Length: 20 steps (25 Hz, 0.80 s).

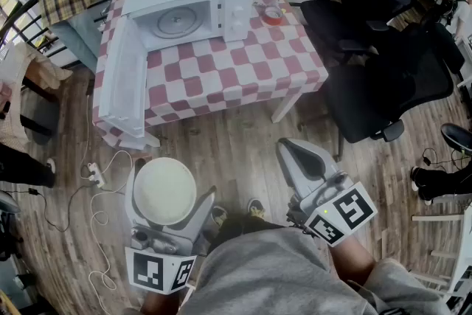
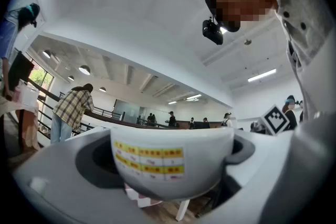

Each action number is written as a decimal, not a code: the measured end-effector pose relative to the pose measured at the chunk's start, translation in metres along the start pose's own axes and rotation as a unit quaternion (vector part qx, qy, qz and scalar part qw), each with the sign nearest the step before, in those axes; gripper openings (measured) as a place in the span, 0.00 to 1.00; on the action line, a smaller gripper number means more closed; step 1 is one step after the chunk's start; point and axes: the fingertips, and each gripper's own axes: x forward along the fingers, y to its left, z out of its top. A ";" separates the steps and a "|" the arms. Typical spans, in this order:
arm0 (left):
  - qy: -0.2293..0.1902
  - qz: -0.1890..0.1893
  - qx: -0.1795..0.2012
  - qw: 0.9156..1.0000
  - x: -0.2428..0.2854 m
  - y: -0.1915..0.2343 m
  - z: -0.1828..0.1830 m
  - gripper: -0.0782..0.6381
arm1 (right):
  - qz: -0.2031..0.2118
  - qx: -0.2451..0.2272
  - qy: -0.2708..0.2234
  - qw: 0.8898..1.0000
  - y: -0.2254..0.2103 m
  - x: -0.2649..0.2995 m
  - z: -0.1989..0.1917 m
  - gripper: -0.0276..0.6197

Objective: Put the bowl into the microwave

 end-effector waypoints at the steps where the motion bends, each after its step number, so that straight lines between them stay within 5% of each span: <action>1: 0.001 -0.004 0.004 1.000 -0.003 0.000 0.000 0.86 | -0.004 0.001 -0.001 1.000 0.002 -0.001 0.000 0.04; 7: 0.002 -0.018 0.000 1.000 -0.021 0.012 0.003 0.86 | -0.015 0.029 -0.010 0.999 0.022 -0.002 -0.007 0.04; 20: -0.006 -0.002 -0.024 1.000 -0.059 0.049 -0.006 0.86 | -0.008 -0.014 0.003 1.000 0.073 0.028 -0.010 0.04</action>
